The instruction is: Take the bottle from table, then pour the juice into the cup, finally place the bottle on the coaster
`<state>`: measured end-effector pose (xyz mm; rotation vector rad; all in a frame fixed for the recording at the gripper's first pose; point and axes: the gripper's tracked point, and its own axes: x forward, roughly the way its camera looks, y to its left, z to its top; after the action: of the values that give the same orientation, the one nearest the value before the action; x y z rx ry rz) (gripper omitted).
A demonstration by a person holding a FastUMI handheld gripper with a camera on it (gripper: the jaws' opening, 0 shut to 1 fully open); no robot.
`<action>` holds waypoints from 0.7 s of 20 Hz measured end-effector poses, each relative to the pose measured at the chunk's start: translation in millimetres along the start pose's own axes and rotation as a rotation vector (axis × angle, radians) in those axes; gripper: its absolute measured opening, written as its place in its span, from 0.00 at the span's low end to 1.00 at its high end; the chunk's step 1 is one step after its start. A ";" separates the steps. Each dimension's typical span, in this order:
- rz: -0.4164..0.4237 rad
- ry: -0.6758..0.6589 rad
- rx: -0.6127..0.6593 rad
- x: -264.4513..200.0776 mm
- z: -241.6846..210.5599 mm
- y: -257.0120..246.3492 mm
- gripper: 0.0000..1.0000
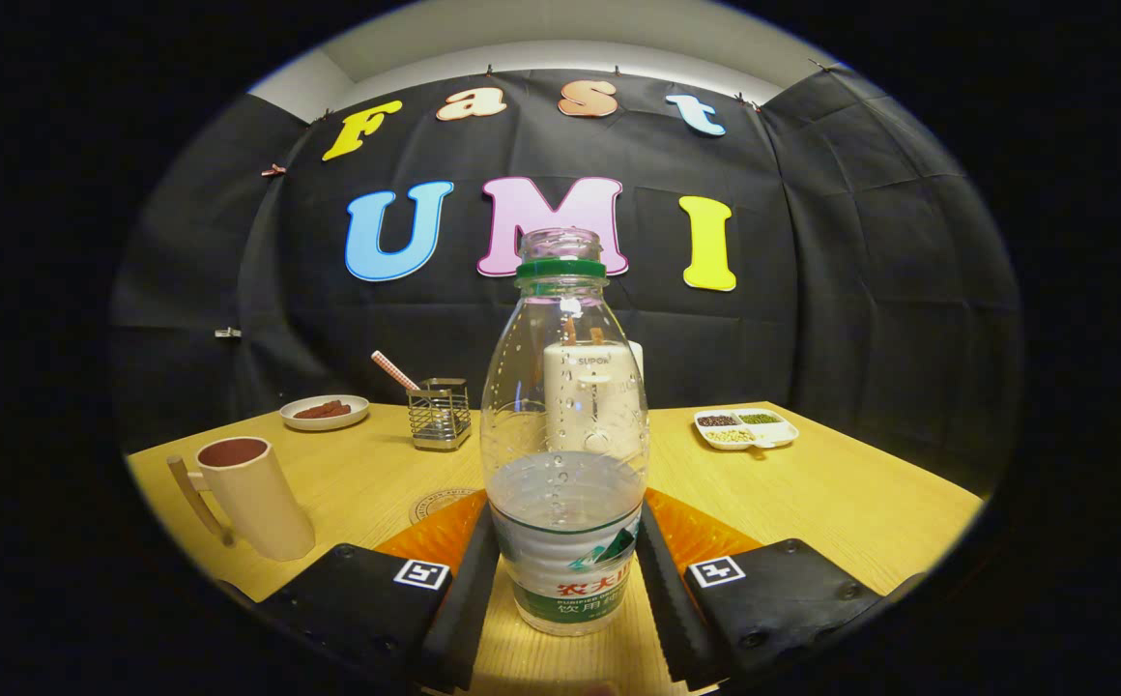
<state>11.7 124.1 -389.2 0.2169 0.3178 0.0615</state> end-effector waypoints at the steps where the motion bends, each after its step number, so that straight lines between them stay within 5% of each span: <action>1: -0.009 0.008 -0.019 0.1 1.2 -0.2 0.74; 5: -0.093 -0.052 -0.155 -6.7 40.5 -12.4 0.68; 14: -0.017 -0.049 -0.570 -18.2 91.1 27.2 0.68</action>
<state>22.6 130.6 -293.3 -0.3493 0.2418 0.1266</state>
